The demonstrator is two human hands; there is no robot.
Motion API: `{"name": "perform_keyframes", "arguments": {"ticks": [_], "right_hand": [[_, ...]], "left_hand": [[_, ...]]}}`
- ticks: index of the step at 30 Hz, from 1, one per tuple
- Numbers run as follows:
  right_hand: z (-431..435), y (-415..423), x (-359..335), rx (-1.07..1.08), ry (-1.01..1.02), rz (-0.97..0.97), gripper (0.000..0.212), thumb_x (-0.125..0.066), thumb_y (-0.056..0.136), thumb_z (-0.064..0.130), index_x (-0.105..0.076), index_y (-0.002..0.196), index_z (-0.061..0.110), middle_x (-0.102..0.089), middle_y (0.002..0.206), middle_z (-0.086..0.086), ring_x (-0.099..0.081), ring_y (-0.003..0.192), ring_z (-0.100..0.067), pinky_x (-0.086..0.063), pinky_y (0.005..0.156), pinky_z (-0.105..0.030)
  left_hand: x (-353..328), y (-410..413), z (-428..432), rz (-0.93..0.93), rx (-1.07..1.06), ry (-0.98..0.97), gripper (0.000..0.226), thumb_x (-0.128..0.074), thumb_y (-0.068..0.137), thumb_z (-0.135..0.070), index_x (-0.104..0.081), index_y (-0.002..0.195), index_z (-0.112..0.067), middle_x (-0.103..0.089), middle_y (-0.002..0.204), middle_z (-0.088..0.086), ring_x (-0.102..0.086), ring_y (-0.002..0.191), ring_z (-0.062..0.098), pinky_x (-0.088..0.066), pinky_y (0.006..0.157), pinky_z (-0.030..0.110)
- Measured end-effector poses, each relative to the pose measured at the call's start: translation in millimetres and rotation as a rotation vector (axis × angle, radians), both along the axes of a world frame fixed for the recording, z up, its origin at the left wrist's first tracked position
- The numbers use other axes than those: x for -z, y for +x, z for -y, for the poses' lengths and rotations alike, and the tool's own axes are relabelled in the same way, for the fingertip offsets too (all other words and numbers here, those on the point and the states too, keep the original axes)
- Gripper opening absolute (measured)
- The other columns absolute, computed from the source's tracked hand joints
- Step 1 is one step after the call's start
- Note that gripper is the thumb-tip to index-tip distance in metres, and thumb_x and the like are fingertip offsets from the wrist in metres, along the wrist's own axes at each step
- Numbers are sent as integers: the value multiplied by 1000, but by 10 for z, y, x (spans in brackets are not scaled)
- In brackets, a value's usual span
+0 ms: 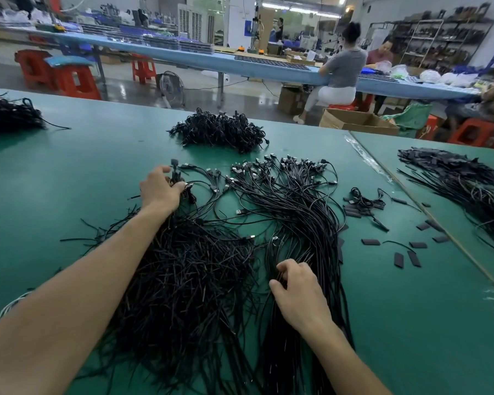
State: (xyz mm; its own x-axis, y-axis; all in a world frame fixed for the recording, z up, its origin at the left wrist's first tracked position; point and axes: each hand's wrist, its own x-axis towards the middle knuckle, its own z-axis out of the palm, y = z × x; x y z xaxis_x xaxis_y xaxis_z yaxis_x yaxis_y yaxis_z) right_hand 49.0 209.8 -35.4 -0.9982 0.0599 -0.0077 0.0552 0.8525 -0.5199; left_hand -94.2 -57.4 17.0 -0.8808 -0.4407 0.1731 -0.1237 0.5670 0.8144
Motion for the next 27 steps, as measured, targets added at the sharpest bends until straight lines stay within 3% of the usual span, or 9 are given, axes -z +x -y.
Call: {"name": "perform_keyframes", "arguments": {"ticks": [2, 4, 8, 12, 16, 19, 23, 27], "right_hand": [[18, -5, 0, 17, 78, 10, 39, -51, 100, 44, -49, 130, 20, -48, 120, 2, -54, 95, -13, -44, 73, -25], [43, -38, -8, 24, 158, 18, 44, -47, 99, 51, -50, 127, 17, -51, 120, 0, -56, 100, -16, -49, 79, -28], [124, -149, -45, 42, 296, 25, 46, -45, 99, 53, -50, 124, 15, -56, 120, -2, -59, 104, -20, -51, 88, -36], [164, -298, -57, 110, 303, 60, 38, -43, 102, 46, -54, 123, 16, -57, 120, -3, -60, 105, -22, -49, 91, -38], [134, -347, -39, 201, 127, 14, 23, -48, 102, 35, -62, 108, 19, -60, 107, 2, -60, 89, -17, -53, 88, -40], [78, -370, -36, 227, 52, -25, 20, -48, 99, 30, -65, 98, 20, -60, 99, 3, -59, 81, -15, -53, 76, -37], [64, -406, -152, 145, -229, -33, 26, -45, 99, 24, -59, 79, 18, -63, 92, -3, -57, 77, -15, -40, 63, -30], [276, -294, -474, -87, -562, 1, 31, -45, 97, 20, -54, 69, 11, -62, 71, -5, -51, 62, -8, -42, 61, -28]], "left_hand": [[74, -27, 52, 66, -3, -52, 51, -72, 91, -17, -53, 137, -6, -61, 131, 19, -57, 121, 32, -42, 109, 42], [133, -4, 42, 60, -5, -112, 47, -71, 91, -15, -55, 135, -9, -59, 129, 19, -53, 122, 34, -41, 109, 42], [196, 187, -161, -101, -18, -162, 28, -65, 92, -9, -62, 119, -15, -52, 120, 12, -46, 114, 24, -37, 96, 29], [255, 434, -483, -221, 163, -150, 18, -64, 90, -2, -63, 96, -19, -52, 101, -2, -50, 103, 17, -39, 92, 24], [312, 615, -718, -270, 377, -167, 25, -66, 88, 1, -63, 86, -24, -53, 86, -18, -48, 86, 0, -44, 85, 21], [354, 664, -813, -202, 568, -239, 23, -65, 90, -3, -64, 93, -26, -57, 88, -16, -52, 89, 6, -49, 89, 29], [410, 696, -906, -101, 702, -236, 36, -63, 89, -3, -64, 115, -28, -59, 98, -9, -53, 98, 13, -46, 96, 37], [437, 692, -1020, -79, 841, -255, 63, -63, 89, -7, -48, 142, -38, -51, 118, -3, -46, 113, 17, -35, 105, 30]]}}
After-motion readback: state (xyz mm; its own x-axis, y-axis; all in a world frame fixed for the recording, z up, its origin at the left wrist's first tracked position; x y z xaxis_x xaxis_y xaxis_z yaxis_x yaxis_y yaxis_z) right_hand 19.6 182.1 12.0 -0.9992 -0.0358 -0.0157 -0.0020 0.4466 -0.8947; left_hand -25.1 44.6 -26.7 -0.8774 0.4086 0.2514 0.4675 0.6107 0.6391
